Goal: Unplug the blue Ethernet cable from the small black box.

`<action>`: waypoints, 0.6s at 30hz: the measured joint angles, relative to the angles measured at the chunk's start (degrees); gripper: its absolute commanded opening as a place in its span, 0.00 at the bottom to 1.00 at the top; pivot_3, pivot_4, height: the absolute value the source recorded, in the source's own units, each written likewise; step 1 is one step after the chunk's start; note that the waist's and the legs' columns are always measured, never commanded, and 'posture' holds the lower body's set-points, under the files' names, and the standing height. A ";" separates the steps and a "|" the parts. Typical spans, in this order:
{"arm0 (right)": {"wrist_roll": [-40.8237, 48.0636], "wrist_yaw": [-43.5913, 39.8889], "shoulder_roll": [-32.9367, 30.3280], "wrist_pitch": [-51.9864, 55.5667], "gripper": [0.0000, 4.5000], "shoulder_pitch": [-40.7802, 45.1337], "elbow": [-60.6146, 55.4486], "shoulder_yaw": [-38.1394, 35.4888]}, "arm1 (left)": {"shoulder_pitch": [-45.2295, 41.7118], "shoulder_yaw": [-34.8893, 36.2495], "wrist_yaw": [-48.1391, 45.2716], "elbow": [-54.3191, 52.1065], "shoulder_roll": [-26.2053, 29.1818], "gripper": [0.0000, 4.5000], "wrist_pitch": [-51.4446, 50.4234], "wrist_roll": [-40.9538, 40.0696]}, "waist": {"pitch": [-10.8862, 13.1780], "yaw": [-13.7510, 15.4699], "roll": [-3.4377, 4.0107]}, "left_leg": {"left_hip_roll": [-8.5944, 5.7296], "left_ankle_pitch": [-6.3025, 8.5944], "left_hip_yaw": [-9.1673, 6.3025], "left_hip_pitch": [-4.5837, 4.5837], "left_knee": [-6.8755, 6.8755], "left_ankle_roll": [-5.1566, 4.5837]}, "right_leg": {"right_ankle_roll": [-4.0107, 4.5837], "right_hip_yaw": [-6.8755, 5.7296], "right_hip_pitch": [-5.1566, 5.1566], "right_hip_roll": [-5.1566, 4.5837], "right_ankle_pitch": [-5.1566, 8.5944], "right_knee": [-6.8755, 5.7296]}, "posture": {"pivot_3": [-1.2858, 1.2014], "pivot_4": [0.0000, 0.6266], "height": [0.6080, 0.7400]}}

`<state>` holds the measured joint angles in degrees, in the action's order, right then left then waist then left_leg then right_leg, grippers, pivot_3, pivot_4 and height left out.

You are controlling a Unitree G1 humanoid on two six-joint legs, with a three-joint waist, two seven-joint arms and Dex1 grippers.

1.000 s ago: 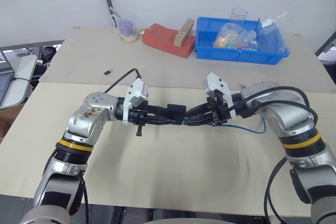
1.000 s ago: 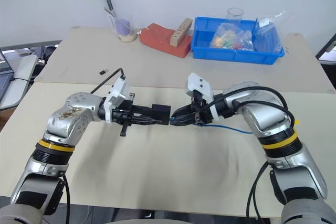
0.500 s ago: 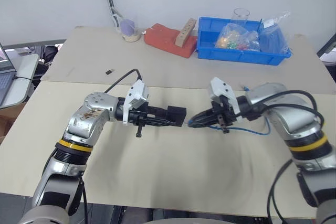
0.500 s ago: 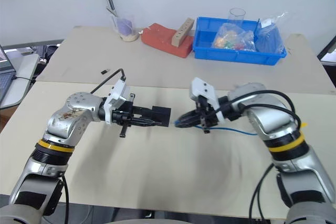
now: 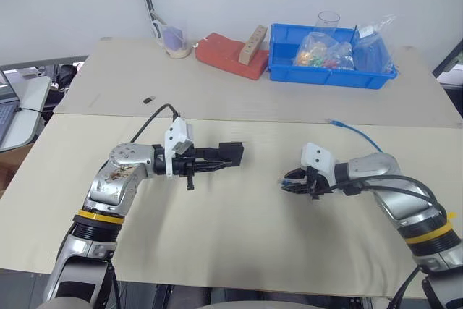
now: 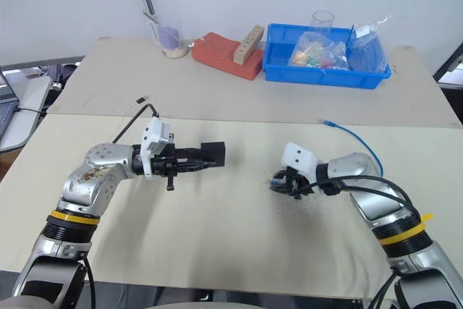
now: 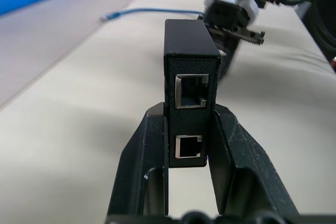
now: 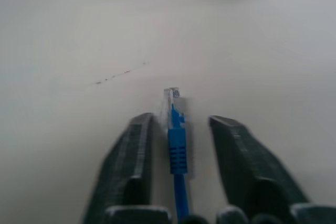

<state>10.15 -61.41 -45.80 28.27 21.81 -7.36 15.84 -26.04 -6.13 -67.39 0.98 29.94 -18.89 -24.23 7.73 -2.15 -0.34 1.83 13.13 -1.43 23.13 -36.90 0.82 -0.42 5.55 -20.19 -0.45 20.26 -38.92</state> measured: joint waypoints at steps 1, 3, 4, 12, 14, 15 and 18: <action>0.41 -0.17 -0.06 0.48 0.73 -0.11 -0.65 -0.31 | -0.02 0.03 0.47 0.08 -0.28 0.12 0.20 0.17 | 0.00 0.00 0.00 | -0.01 0.00 0.00 0.01 0.00 0.00 | 0.00 0.00 0.00 0.00 0.00 0.00 | 0.52 0.24 1.00; 3.38 -0.23 -0.51 4.08 0.89 -0.20 -4.42 -3.10 | -0.31 0.31 1.96 1.79 -1.41 0.12 1.79 0.83 | 0.00 0.05 0.00 | -0.01 0.00 0.00 0.01 0.00 0.00 | 0.00 0.00 -0.01 -0.01 0.00 0.01 | 0.52 0.24 1.00; 4.89 0.07 -0.59 5.67 0.97 -0.01 -6.55 -4.97 | -0.34 0.46 2.67 2.83 -1.85 0.12 2.43 1.38 | 0.00 0.04 0.00 | 0.00 0.00 0.00 0.01 0.01 0.00 | 0.00 0.00 0.00 0.00 0.00 0.01 | 0.52 0.24 1.00; 20.85 15.44 7.73 25.28 0.99 -0.23 -25.82 -23.24 | -1.15 0.94 11.74 17.55 -10.07 0.12 15.34 7.91 | 0.00 1.04 0.00 | -0.05 0.00 -0.03 0.05 0.01 0.00 | 0.00 -0.01 0.01 -0.03 0.00 0.03 | 0.52 0.24 1.00; 21.65 20.39 9.41 27.47 0.99 -1.49 -29.03 -24.59 | -2.23 1.03 14.91 24.27 -12.62 0.12 20.38 10.64 | -0.01 1.40 0.00 | -0.11 0.00 -0.03 0.07 0.02 0.00 | 0.00 0.00 0.01 -0.08 0.00 0.04 | 0.52 0.24 1.00; 21.67 22.26 10.09 28.06 0.99 -2.18 -29.94 -24.75 | -2.84 1.02 16.36 27.17 -13.87 0.12 22.50 11.49 | -0.01 1.50 -0.01 | -0.12 0.00 -0.02 0.11 0.00 0.00 | 0.00 -0.01 0.00 -0.09 0.00 0.06 | 0.52 0.24 1.00; 21.38 26.33 10.49 28.54 0.99 -4.37 -31.61 -24.80 | -4.96 1.02 19.74 35.26 -17.00 0.12 29.27 14.14 | -0.01 1.57 -0.01 | -0.21 0.00 -0.01 0.15 0.01 0.00 | 0.00 -0.01 -0.02 -0.13 0.00 0.06 | 0.52 0.24 1.00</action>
<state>31.53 -35.09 -35.30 56.81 17.44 -38.97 -8.95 -31.00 -5.12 -47.65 36.24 12.95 10.38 -10.09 7.72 -0.58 -0.36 1.62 13.14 -1.45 23.28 -36.88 0.82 -0.42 5.54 -20.21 -0.58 20.26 -38.87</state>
